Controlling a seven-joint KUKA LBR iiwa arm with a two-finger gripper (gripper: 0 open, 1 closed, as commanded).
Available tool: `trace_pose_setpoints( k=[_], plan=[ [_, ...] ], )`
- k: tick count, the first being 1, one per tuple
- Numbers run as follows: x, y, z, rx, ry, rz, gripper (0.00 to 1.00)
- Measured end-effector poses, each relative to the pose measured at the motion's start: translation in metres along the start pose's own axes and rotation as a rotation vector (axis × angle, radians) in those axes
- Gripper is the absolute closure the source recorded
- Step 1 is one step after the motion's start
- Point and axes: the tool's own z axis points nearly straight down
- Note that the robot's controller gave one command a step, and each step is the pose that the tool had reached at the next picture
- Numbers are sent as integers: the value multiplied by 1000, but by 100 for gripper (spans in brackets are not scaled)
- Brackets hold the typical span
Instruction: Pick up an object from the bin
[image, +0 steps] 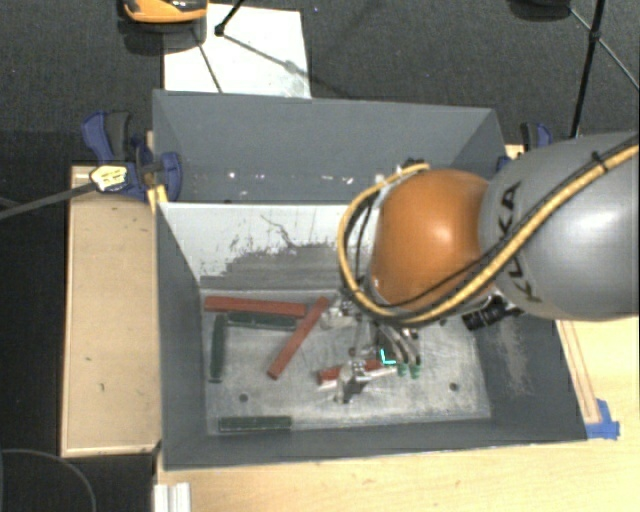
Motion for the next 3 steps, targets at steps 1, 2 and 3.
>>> trace_pose_setpoints(
  k=[1,2,3],
  plan=[
    [-2,-1,-4,-1,-8,4,0],
    [-9,-37,116,-2,-9,3,100],
    [-9,-37,116,-2,-9,4,100]
  ],
)
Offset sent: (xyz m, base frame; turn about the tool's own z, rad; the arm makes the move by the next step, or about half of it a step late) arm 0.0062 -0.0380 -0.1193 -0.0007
